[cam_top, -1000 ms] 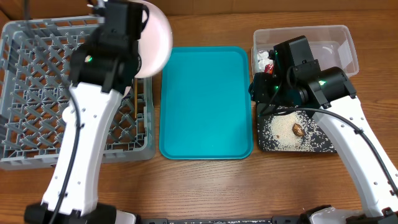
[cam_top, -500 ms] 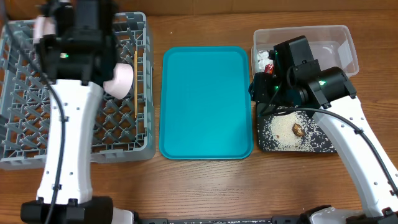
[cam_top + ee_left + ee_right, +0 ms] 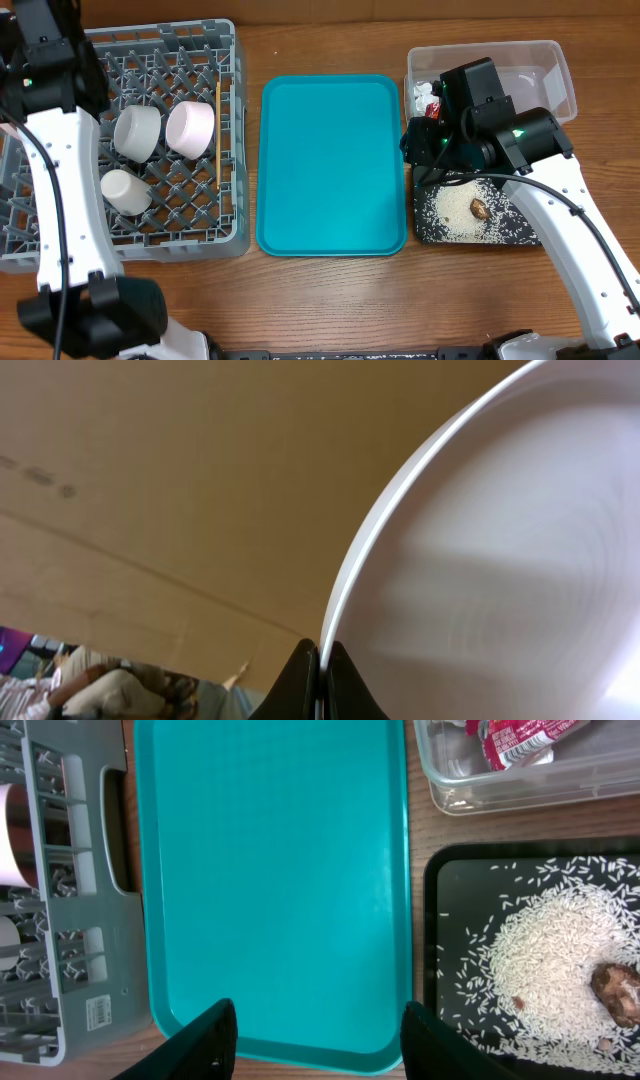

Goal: Sort waste into correct bins and load items into the dishwasher
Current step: 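Lift the white plate with the left gripper and stand it upright in the rack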

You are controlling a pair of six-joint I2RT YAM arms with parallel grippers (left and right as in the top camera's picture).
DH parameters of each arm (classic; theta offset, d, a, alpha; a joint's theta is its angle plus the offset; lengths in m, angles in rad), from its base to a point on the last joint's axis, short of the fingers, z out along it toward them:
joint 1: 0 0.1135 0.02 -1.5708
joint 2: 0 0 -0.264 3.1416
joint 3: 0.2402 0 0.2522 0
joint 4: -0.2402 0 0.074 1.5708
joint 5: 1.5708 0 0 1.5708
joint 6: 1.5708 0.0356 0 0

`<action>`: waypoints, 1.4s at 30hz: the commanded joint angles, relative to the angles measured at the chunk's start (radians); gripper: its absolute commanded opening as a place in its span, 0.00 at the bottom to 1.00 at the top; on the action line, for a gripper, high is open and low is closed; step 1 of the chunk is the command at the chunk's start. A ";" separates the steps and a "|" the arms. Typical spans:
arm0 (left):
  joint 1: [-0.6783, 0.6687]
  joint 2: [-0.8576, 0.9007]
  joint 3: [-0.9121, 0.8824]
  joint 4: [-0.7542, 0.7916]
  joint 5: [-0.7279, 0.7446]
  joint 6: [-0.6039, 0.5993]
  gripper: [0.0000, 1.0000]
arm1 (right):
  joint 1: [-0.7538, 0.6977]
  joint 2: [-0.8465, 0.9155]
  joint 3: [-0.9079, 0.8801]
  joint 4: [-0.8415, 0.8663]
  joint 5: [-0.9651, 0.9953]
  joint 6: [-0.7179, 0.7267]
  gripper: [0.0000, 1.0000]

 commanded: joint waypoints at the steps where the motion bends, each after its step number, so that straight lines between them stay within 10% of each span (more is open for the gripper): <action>1: 0.010 0.071 -0.005 0.045 0.016 0.088 0.04 | 0.004 -0.005 0.013 0.000 0.002 0.001 0.54; 12: 0.010 0.213 -0.005 0.176 0.005 0.318 0.04 | 0.004 -0.005 0.013 0.013 0.002 0.002 0.54; 32: -0.066 0.392 -0.014 0.164 0.009 0.288 0.05 | 0.004 -0.005 0.013 0.014 0.021 0.001 0.54; 38: -0.150 0.394 -0.014 0.153 0.008 0.286 0.12 | 0.004 -0.005 0.013 0.015 0.021 0.001 0.54; 42: -0.170 0.394 -0.014 0.129 -0.043 0.285 0.47 | 0.004 -0.005 0.013 0.015 0.021 0.001 0.54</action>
